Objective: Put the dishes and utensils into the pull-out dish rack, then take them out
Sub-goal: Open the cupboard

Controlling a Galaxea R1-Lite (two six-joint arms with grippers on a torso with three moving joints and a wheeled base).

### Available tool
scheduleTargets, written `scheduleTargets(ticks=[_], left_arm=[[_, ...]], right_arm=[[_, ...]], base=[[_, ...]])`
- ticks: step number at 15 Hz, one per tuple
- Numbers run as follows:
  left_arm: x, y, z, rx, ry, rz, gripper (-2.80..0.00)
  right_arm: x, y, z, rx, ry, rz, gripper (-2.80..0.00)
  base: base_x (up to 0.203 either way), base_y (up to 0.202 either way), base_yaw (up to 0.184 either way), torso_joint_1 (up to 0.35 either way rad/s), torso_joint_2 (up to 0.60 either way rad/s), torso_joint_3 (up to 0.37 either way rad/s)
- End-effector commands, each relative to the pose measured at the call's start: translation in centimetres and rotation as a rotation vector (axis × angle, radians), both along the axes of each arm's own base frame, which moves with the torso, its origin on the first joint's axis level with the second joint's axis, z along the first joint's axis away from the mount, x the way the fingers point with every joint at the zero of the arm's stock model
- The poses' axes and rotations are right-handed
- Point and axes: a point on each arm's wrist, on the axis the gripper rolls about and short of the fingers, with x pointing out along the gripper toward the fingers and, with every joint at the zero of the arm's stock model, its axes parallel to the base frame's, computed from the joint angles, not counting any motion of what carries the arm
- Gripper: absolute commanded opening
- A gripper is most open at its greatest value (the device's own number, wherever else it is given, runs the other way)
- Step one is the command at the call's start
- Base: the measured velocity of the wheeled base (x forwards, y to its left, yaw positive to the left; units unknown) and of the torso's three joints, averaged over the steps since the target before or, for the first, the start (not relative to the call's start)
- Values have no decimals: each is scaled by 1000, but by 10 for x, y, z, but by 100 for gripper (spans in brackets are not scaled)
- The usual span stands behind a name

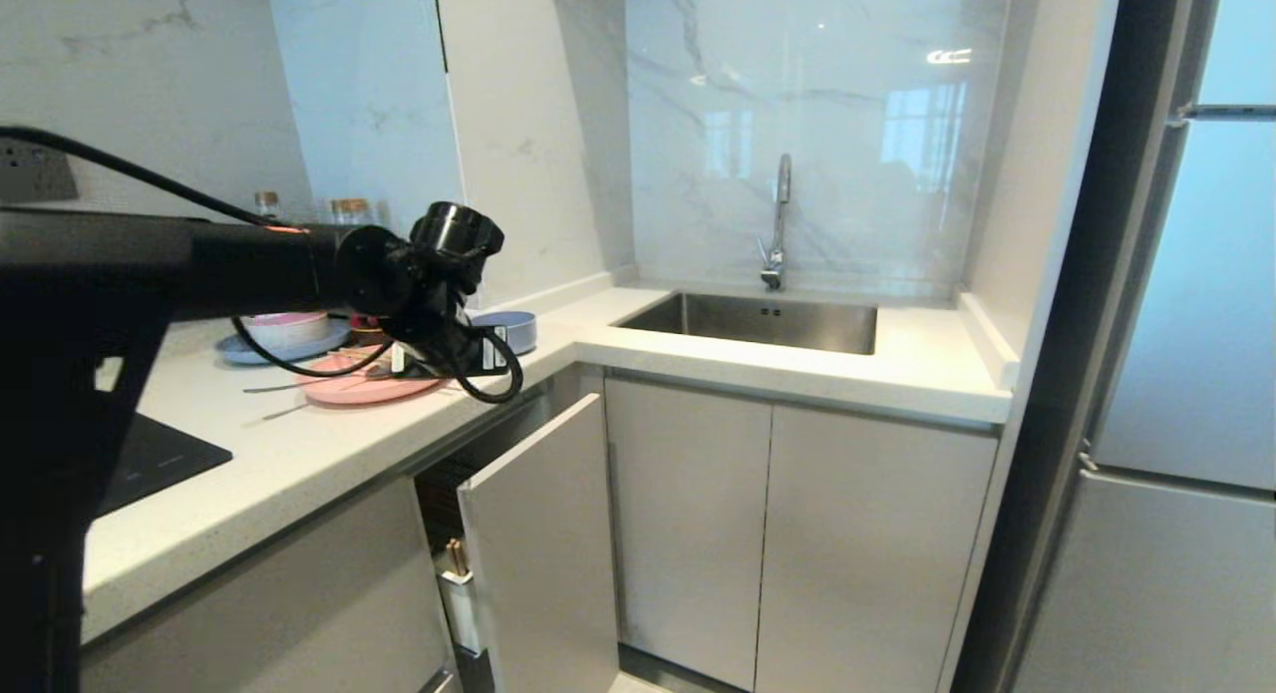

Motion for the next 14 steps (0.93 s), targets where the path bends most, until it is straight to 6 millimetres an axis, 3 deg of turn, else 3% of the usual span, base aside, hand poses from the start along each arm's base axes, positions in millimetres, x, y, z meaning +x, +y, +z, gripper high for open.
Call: scheduleTargets(ticks=[1, 7, 14], left_arm=[[17, 0, -28, 18, 66, 16, -280], [43, 1, -71, 28, 131, 31, -280], [58, -3, -113, 34, 188, 21, -280]], right_arm=[[0, 0, 0, 0, 0, 0, -280], [0, 0, 0, 0, 0, 0, -280], [0, 0, 0, 0, 0, 0, -280]], base=[[0, 0, 0, 0, 0, 0], [0, 0, 0, 0, 0, 0], [0, 0, 0, 0, 0, 0]])
